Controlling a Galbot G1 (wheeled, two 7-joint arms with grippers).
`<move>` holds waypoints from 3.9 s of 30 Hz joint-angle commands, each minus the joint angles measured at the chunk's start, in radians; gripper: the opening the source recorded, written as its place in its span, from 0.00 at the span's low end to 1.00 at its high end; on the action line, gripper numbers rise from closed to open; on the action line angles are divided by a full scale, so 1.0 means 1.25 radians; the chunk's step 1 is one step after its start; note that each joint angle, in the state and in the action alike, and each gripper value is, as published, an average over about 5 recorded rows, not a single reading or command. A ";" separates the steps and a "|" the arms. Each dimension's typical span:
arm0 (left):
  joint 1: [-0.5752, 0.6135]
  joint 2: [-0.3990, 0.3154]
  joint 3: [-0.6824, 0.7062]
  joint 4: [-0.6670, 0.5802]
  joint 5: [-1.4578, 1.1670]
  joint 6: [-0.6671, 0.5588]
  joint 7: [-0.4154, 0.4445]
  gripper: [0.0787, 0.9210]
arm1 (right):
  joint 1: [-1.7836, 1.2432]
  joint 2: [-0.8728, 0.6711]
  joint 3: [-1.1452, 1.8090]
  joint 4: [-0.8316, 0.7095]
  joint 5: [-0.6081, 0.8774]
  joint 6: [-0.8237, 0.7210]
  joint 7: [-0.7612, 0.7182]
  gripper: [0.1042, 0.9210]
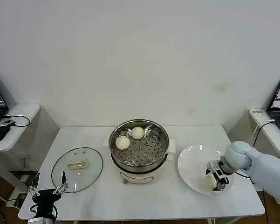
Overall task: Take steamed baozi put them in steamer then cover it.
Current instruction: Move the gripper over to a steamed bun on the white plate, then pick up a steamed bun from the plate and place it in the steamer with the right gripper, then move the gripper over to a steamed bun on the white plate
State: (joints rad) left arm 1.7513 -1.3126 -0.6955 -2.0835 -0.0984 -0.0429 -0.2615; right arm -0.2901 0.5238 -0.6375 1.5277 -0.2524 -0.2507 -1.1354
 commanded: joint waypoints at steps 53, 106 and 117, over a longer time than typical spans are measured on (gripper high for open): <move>-0.006 -0.002 -0.015 -0.022 -0.023 -0.004 0.002 0.88 | 0.622 0.470 -0.441 -0.065 0.293 0.096 0.086 0.63; -0.014 0.007 -0.024 -0.037 -0.038 -0.012 0.002 0.88 | 0.659 0.220 -0.332 0.018 0.328 -0.035 0.045 0.88; -0.019 0.013 -0.008 -0.034 -0.033 -0.012 0.003 0.88 | 0.512 -0.055 -0.247 0.087 0.214 -0.008 0.019 0.88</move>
State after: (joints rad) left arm 1.7291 -1.2985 -0.7136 -2.1310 -0.1440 -0.0575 -0.2577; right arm 0.4681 0.7314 -1.0453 1.5754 0.0801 -0.2003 -1.0951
